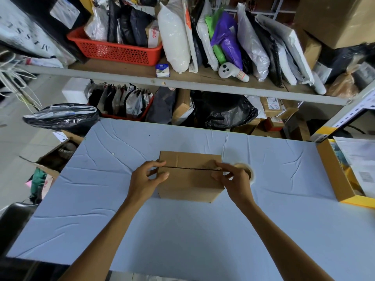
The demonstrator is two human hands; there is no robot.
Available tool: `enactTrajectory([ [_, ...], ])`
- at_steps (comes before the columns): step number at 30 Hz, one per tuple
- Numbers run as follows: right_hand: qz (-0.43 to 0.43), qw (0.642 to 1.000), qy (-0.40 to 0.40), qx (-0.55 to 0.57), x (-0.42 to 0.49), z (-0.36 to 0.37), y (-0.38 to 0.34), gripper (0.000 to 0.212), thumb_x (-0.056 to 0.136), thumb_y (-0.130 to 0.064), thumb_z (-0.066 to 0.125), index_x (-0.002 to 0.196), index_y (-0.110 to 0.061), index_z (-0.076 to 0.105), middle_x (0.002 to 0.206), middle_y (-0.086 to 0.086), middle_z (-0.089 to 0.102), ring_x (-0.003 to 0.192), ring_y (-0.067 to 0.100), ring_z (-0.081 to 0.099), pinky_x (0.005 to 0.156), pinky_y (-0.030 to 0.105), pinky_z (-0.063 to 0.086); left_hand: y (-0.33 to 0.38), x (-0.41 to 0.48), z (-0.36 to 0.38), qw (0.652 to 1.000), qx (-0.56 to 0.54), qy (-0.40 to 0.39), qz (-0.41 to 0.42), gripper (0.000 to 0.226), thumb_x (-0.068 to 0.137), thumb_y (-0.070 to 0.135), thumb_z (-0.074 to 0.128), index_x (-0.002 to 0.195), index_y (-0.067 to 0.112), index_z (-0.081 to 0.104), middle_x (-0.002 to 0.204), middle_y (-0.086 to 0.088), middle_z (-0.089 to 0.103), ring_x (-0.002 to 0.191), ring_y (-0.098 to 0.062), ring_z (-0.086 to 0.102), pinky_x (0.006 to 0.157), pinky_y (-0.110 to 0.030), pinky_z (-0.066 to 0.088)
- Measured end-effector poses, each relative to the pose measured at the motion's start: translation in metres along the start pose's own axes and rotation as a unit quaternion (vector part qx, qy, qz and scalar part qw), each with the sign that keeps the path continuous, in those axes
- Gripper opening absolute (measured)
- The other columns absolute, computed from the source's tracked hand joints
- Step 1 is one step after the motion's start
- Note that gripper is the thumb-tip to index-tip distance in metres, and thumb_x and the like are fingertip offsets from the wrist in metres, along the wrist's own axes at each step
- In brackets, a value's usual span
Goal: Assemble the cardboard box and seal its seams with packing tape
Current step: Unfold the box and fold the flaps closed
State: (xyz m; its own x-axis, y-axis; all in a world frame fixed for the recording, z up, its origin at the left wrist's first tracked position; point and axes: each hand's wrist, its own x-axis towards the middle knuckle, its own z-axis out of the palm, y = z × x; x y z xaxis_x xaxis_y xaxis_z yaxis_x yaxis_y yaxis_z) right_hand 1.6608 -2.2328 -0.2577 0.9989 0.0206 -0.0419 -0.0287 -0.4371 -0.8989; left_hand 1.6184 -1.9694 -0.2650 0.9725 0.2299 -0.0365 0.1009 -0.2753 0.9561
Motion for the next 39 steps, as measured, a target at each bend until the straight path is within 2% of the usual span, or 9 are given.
enactTrajectory([
  [7, 0.021, 0.999, -0.005, 0.027, 0.009, 0.005, 0.001, 0.040, 0.081, -0.009, 0.073, 0.120, -0.006, 0.065, 0.081, -0.010, 0.055, 0.063, 0.009, 0.045, 0.060, 0.008, 0.043, -0.003, 0.010, 0.004, 1.000, 0.022, 0.015, 0.002, 0.019, 0.079, 0.020, 0.076, 0.098, 0.017, 0.071, 0.111, 0.017, 0.067, 0.100, 0.000, 0.063, 0.079, -0.009, 0.049],
  [11, 0.030, 0.999, -0.006, 0.037, 0.015, 0.010, 0.006, 0.040, 0.078, -0.013, 0.077, 0.117, -0.008, 0.068, 0.077, -0.005, 0.054, 0.065, 0.013, 0.045, 0.069, 0.020, 0.043, -0.006, 0.012, 0.004, 0.999, 0.030, 0.036, -0.001, 0.019, 0.079, 0.021, 0.077, 0.097, 0.020, 0.072, 0.110, 0.012, 0.069, 0.098, -0.003, 0.066, 0.079, -0.011, 0.051],
  [14, 0.031, 0.999, -0.010, 0.021, 0.019, 0.014, 0.002, 0.039, 0.076, -0.017, 0.078, 0.114, -0.012, 0.070, 0.079, 0.002, 0.060, 0.063, 0.011, 0.045, 0.068, 0.027, 0.045, -0.005, 0.014, 0.001, 0.998, 0.039, 0.041, -0.006, 0.018, 0.079, 0.021, 0.077, 0.097, 0.017, 0.073, 0.111, 0.010, 0.070, 0.094, 0.010, 0.063, 0.075, -0.007, 0.049],
  [18, 0.016, 1.000, -0.021, -0.009, 0.020, 0.012, -0.005, 0.038, 0.078, -0.013, 0.077, 0.116, -0.010, 0.069, 0.099, 0.002, 0.071, 0.061, -0.002, 0.056, 0.063, 0.009, 0.047, 0.002, 0.016, -0.004, 0.998, 0.044, 0.031, -0.017, 0.020, 0.078, 0.017, 0.077, 0.097, 0.015, 0.073, 0.107, 0.008, 0.068, 0.085, 0.009, 0.063, 0.069, 0.000, 0.044],
  [20, -0.001, 0.999, -0.027, -0.036, 0.021, 0.008, -0.006, 0.038, 0.078, -0.012, 0.077, 0.115, -0.011, 0.069, 0.101, 0.002, 0.073, 0.056, -0.009, 0.056, 0.057, 0.006, 0.044, 0.003, 0.017, -0.005, 0.998, 0.043, 0.026, -0.025, 0.024, 0.076, 0.018, 0.079, 0.100, 0.017, 0.072, 0.106, 0.007, 0.068, 0.086, -0.001, 0.064, 0.066, -0.003, 0.045],
  [24, 0.001, 0.998, -0.022, -0.064, 0.019, 0.003, -0.010, 0.039, 0.078, -0.014, 0.078, 0.116, -0.016, 0.070, 0.099, 0.000, 0.072, 0.058, 0.000, 0.057, 0.057, 0.005, 0.046, 0.005, 0.022, -0.007, 0.998, 0.050, 0.003, -0.030, 0.025, 0.074, 0.022, 0.080, 0.096, 0.023, 0.067, 0.107, 0.008, 0.067, 0.094, -0.016, 0.064, 0.072, -0.019, 0.049],
  [29, -0.007, 0.998, -0.031, -0.059, 0.019, -0.002, -0.015, 0.037, 0.080, -0.012, 0.076, 0.116, -0.018, 0.070, 0.097, -0.004, 0.071, 0.075, 0.000, 0.062, 0.061, 0.004, 0.048, 0.010, 0.027, -0.012, 0.998, 0.057, -0.021, -0.019, 0.028, 0.075, 0.020, 0.080, 0.094, 0.033, 0.063, 0.103, 0.011, 0.065, 0.101, -0.014, 0.061, 0.076, -0.019, 0.048],
  [35, -0.012, 0.997, -0.047, -0.065, 0.018, -0.005, -0.017, 0.037, 0.083, -0.011, 0.073, 0.119, -0.019, 0.068, 0.104, -0.001, 0.071, 0.080, 0.006, 0.064, 0.061, 0.005, 0.049, 0.013, 0.024, -0.011, 0.998, 0.063, -0.015, -0.013, 0.033, 0.077, 0.018, 0.078, 0.093, 0.039, 0.059, 0.109, 0.006, 0.063, 0.104, -0.015, 0.058, 0.074, -0.015, 0.045],
  [39, -0.006, 0.997, -0.055, -0.060, 0.016, -0.006, -0.017, 0.038, 0.087, -0.015, 0.069, 0.124, -0.021, 0.064, 0.104, -0.001, 0.068, 0.088, 0.014, 0.065, 0.057, 0.004, 0.045, 0.013, 0.022, -0.009, 0.998, 0.058, -0.004, -0.019, 0.036, 0.076, 0.017, 0.079, 0.101, 0.034, 0.060, 0.116, 0.003, 0.063, 0.106, -0.015, 0.057, 0.077, -0.019, 0.045],
])
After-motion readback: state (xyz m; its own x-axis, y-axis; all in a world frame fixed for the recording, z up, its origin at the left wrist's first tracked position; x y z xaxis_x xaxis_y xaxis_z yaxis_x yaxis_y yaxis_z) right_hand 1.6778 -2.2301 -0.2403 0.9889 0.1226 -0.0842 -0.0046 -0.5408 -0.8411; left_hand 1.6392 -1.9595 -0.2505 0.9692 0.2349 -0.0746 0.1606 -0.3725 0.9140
